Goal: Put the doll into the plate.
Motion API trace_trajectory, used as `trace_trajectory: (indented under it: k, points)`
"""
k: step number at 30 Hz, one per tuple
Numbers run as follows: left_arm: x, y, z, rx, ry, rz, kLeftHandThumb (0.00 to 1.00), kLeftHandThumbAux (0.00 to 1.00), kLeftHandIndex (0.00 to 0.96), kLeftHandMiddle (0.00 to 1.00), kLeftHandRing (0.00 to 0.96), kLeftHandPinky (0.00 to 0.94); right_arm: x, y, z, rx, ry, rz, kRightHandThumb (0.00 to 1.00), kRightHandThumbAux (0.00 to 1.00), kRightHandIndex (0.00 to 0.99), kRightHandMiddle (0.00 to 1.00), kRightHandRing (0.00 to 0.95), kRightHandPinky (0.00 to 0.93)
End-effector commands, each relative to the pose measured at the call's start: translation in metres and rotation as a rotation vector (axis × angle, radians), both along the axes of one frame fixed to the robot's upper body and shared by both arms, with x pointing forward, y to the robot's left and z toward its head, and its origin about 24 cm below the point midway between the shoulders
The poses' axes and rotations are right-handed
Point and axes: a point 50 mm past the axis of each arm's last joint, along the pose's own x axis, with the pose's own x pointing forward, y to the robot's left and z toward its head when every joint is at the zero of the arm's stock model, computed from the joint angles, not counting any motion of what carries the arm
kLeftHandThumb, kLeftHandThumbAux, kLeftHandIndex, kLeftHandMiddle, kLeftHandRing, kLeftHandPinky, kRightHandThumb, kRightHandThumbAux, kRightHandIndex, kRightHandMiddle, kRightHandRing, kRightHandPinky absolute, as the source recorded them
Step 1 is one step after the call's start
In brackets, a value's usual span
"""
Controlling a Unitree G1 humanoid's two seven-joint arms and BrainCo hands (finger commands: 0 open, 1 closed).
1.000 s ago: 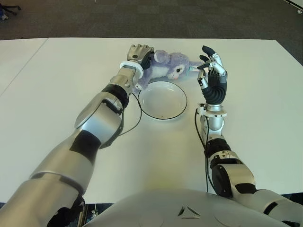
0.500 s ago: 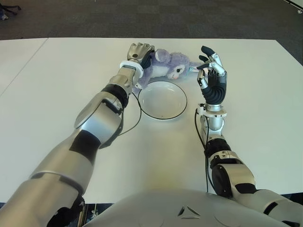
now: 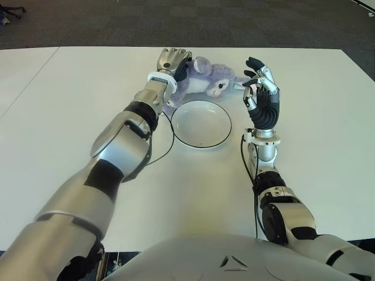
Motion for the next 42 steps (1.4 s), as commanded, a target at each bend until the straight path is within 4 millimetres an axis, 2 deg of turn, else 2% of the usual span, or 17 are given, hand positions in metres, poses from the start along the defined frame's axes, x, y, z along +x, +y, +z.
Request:
trace_trajectory:
  k: [1, 24, 36, 37, 42]
  points:
    - [0.009, 0.006, 0.05, -0.03, -0.231, -0.027, 0.73, 0.699, 0.441, 0.821, 0.816, 0.839, -0.19, 0.017, -0.189, 0.081, 1.09, -0.037, 0.701, 0.718, 0.427, 0.181, 0.151, 0.214]
    - [0.01, 0.008, 0.077, -0.033, -0.344, -0.058, 0.726, 0.7, 0.441, 0.821, 0.819, 0.848, -0.187, 0.014, -0.19, 0.07, 1.096, -0.034, 0.697, 0.72, 0.425, 0.18, 0.132, 0.193]
    - [0.007, 0.012, 0.088, -0.059, -0.415, -0.108, 0.728, 0.699, 0.442, 0.827, 0.826, 0.851, -0.186, 0.012, -0.191, 0.057, 1.108, -0.017, 0.701, 0.719, 0.427, 0.176, 0.148, 0.223]
    - [0.006, 0.012, 0.089, -0.06, -0.424, -0.114, 0.727, 0.699, 0.442, 0.827, 0.827, 0.852, -0.186, 0.012, -0.191, 0.058, 1.11, -0.015, 0.701, 0.719, 0.427, 0.174, 0.156, 0.25]
    - [0.004, 0.012, 0.09, -0.057, -0.444, -0.136, 0.726, 0.699, 0.442, 0.828, 0.83, 0.855, -0.184, 0.012, -0.192, 0.061, 1.117, -0.015, 0.701, 0.719, 0.427, 0.168, 0.172, 0.271]
